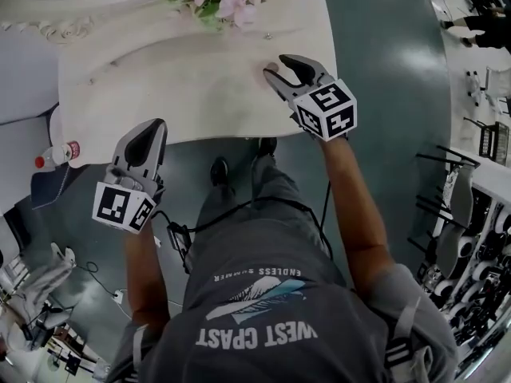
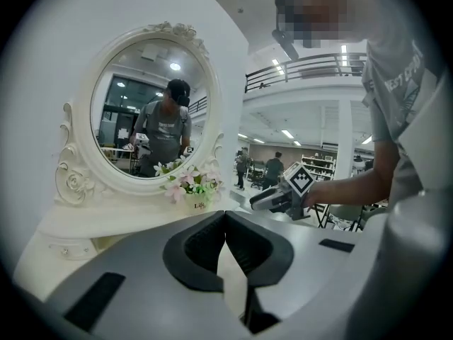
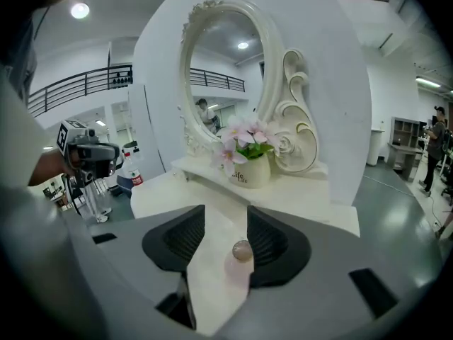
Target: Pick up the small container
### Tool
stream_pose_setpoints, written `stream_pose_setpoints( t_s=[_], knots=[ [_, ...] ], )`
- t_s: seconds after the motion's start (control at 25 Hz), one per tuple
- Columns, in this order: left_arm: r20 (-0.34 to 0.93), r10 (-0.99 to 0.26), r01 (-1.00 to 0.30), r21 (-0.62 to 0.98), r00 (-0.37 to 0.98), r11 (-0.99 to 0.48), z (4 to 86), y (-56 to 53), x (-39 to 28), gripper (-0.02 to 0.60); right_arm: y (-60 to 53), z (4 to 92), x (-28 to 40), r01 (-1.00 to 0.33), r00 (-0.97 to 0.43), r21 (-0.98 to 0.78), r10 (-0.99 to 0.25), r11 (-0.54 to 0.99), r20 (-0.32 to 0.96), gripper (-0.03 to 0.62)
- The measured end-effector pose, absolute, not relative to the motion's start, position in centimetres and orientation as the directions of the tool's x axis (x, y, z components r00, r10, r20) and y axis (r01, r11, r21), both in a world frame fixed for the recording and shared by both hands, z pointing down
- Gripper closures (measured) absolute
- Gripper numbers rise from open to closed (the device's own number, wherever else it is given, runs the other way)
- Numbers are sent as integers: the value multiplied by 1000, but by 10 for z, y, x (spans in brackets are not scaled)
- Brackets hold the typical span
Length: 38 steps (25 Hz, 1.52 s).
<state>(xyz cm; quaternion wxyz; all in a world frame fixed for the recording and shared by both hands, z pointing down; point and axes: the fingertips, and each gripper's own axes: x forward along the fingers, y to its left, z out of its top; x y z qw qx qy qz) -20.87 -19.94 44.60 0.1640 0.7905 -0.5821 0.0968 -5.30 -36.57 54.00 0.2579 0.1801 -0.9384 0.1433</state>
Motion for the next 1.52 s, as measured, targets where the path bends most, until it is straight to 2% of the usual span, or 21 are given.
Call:
stream_pose_setpoints(
  t_s=[0.88,1.32,1.52],
  knots=[
    [393,-877,-957,187,278,-220,481,-186,-202,565,-369,625,-58,-414,-753,-183,-223,892,620,385],
    [383,-887,-963,180,257,-201,479,-190,-213,565,-386,636,-56,-461,-710,-90,-306,883,635,436],
    [363,-897,-965,167,251,-202,468,-188,-220,565,-387,631,-49,-505,-692,-114,-323,856,646,439]
  ],
)
